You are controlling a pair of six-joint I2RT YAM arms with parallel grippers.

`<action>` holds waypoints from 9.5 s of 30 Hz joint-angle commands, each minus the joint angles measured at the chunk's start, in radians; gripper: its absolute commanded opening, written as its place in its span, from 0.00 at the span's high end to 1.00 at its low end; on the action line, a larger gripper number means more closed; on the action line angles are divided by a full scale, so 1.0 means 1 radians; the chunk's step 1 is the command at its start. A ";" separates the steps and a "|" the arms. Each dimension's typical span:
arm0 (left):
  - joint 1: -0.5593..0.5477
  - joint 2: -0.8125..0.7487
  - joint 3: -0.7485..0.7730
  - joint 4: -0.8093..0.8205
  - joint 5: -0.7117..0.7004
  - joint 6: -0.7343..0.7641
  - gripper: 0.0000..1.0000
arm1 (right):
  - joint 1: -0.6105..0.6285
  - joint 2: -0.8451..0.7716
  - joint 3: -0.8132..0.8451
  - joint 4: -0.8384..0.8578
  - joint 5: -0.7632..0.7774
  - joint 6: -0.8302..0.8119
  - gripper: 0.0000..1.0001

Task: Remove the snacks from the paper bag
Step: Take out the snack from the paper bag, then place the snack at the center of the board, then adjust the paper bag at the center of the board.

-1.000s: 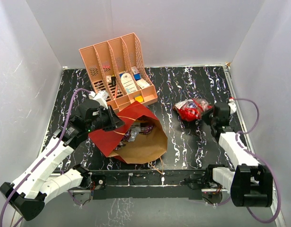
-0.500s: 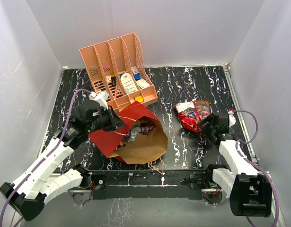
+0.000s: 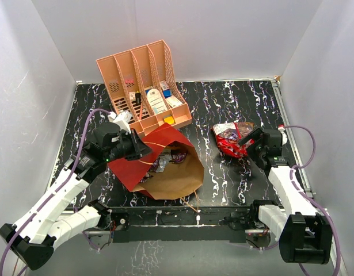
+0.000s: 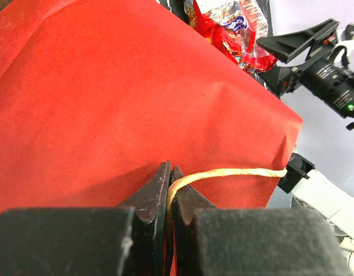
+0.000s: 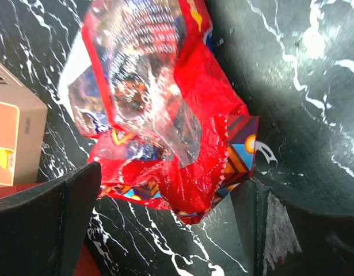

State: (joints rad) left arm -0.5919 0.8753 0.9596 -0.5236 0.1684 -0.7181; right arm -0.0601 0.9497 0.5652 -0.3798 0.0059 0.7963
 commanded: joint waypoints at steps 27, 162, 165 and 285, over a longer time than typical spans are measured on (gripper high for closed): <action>0.003 0.008 -0.032 0.015 0.069 0.017 1.00 | 0.013 0.273 0.098 0.265 -0.288 -0.191 0.23; 0.004 -0.165 -0.120 0.180 0.051 0.057 1.00 | 1.438 -0.054 0.018 0.226 -0.189 -0.396 0.93; 0.004 -0.158 -0.116 0.173 0.040 0.059 1.00 | 1.438 -0.205 0.075 0.093 -0.236 -0.300 0.93; 0.004 -0.186 -0.102 0.076 0.039 -0.010 1.00 | 1.532 1.081 0.170 1.891 0.633 -0.963 0.15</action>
State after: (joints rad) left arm -0.5919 0.7090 0.8455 -0.4507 0.1936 -0.7109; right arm 1.4727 1.9678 0.6666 1.3762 0.5716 -0.1299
